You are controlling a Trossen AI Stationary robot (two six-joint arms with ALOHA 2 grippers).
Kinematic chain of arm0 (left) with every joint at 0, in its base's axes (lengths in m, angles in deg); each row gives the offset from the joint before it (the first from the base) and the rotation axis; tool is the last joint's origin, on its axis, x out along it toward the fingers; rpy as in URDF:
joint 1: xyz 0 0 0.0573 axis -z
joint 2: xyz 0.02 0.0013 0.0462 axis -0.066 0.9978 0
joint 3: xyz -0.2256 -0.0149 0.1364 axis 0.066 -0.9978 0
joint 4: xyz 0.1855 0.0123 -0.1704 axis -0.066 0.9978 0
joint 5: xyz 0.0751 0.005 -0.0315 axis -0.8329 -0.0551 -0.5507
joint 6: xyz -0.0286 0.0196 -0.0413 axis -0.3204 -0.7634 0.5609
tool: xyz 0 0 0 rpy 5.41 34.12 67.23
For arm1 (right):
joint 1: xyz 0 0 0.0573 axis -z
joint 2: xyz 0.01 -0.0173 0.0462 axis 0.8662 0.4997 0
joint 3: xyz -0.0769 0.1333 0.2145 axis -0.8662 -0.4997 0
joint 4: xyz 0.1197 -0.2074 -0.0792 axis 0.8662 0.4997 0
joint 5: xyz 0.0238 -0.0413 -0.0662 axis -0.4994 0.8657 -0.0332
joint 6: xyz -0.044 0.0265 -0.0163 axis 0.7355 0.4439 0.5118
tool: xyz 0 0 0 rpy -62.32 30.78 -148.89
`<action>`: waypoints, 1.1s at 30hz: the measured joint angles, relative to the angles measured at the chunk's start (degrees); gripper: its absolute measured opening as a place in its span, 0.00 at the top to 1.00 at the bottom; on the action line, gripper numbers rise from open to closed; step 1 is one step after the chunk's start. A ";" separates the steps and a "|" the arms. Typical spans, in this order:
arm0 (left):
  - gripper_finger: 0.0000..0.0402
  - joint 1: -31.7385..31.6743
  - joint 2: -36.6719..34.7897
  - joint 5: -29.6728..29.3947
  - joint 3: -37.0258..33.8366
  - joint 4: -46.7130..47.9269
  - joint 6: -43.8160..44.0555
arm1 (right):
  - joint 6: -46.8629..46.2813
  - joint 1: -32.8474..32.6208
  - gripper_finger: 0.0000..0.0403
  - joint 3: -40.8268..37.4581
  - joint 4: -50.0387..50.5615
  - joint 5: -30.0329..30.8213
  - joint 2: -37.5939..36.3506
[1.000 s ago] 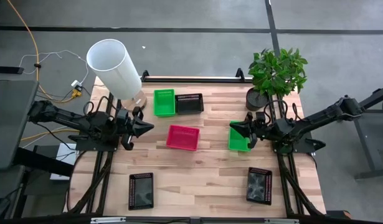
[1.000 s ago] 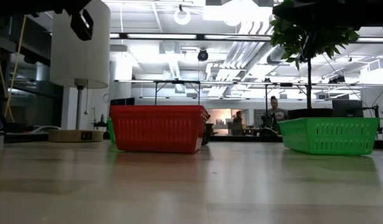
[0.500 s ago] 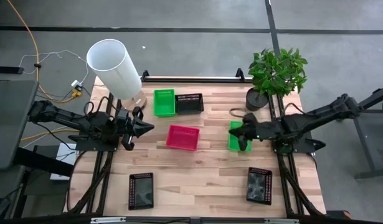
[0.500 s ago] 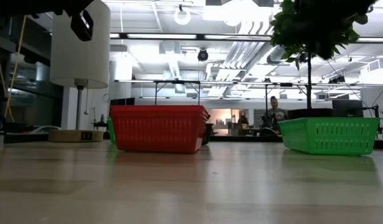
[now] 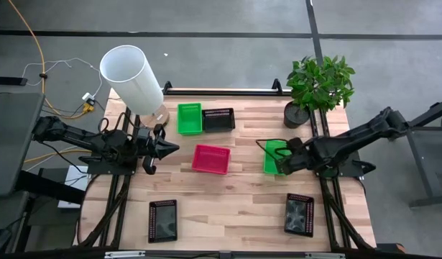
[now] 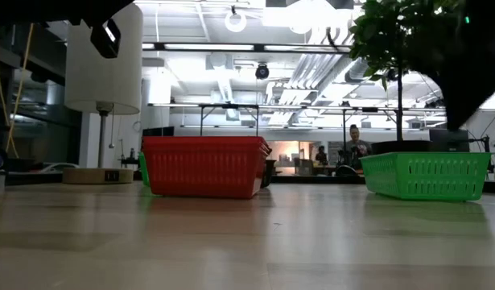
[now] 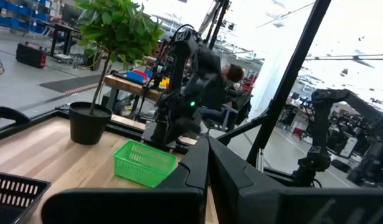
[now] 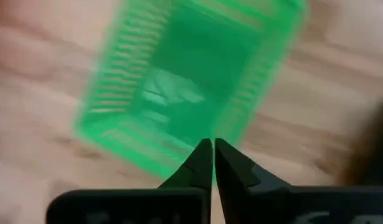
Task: Stack baskets by color
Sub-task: Stack the green bin on the green bin
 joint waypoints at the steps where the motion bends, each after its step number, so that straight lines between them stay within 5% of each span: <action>1: 1.00 0.00 0.00 -0.02 0.00 0.00 0.00 | -2.39 0.27 0.96 -1.17 0.68 -0.85 -0.01; 7: 1.00 0.00 0.00 -0.15 0.00 0.00 0.32 | -12.00 0.39 0.76 -6.64 -0.33 -1.21 -0.73; 15: 1.00 0.00 0.00 -0.85 0.00 -0.02 0.46 | -13.58 0.42 0.53 -6.99 -4.38 3.34 -0.85; 33: 1.00 -0.02 0.00 -1.44 0.00 -0.02 1.61 | -15.18 6.28 0.54 -12.49 -16.53 5.52 2.32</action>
